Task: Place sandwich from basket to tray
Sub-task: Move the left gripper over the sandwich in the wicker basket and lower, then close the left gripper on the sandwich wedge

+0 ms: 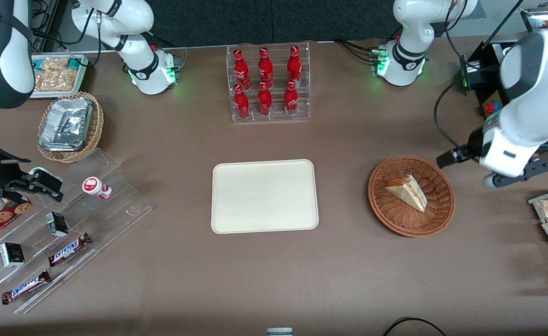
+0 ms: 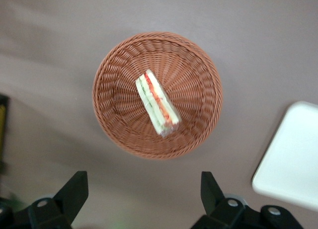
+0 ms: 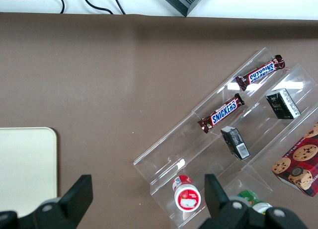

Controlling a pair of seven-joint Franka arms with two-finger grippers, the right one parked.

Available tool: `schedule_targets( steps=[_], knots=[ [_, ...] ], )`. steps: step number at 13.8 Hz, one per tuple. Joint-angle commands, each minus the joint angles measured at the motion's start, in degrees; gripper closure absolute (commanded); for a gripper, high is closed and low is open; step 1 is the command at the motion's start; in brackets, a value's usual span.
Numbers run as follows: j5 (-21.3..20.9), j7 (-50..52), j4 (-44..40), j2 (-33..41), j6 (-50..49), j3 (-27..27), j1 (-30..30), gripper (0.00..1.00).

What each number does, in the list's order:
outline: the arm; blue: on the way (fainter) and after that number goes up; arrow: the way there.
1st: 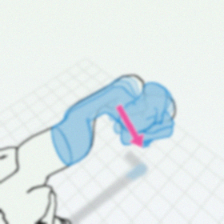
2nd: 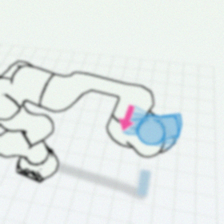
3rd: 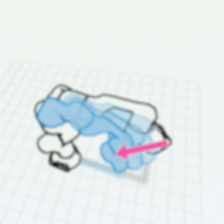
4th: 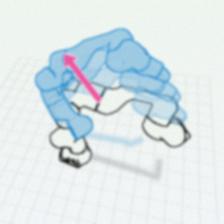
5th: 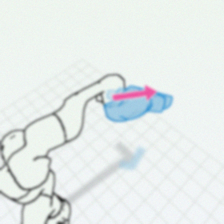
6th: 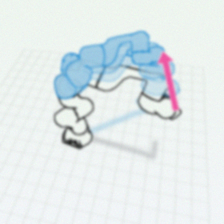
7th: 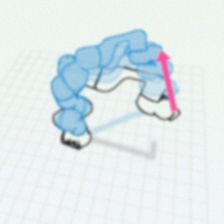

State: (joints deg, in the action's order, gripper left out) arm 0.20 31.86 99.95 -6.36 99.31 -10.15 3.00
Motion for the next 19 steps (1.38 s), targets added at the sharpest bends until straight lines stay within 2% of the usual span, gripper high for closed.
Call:
schedule_targets(
  steps=[1, 5, 10, 16, 17, 18, 19],
  knots=[
    [0.33, 10.21, 5.24, -1.37, 6.14, -0.31, -0.09, 0.00],
    [0.07, 18.04, 13.15, -3.57, 17.21, -0.31, -0.27, 0.00],
    [-0.02, 20.96, 24.40, -4.88, 34.25, -0.31, -0.27, 0.00],
    [-0.02, 22.02, 26.44, -10.15, 43.07, -0.40, -0.45, 0.00],
    [-0.02, 21.93, 26.44, -11.03, 44.12, -0.40, -0.53, 0.05],
    [-0.02, 21.93, 26.53, -11.48, 44.83, -0.31, -0.53, 0.30],
    [-0.02, 21.93, 26.44, -11.74, 44.83, -0.40, -0.53, 0.61]
  ],
)
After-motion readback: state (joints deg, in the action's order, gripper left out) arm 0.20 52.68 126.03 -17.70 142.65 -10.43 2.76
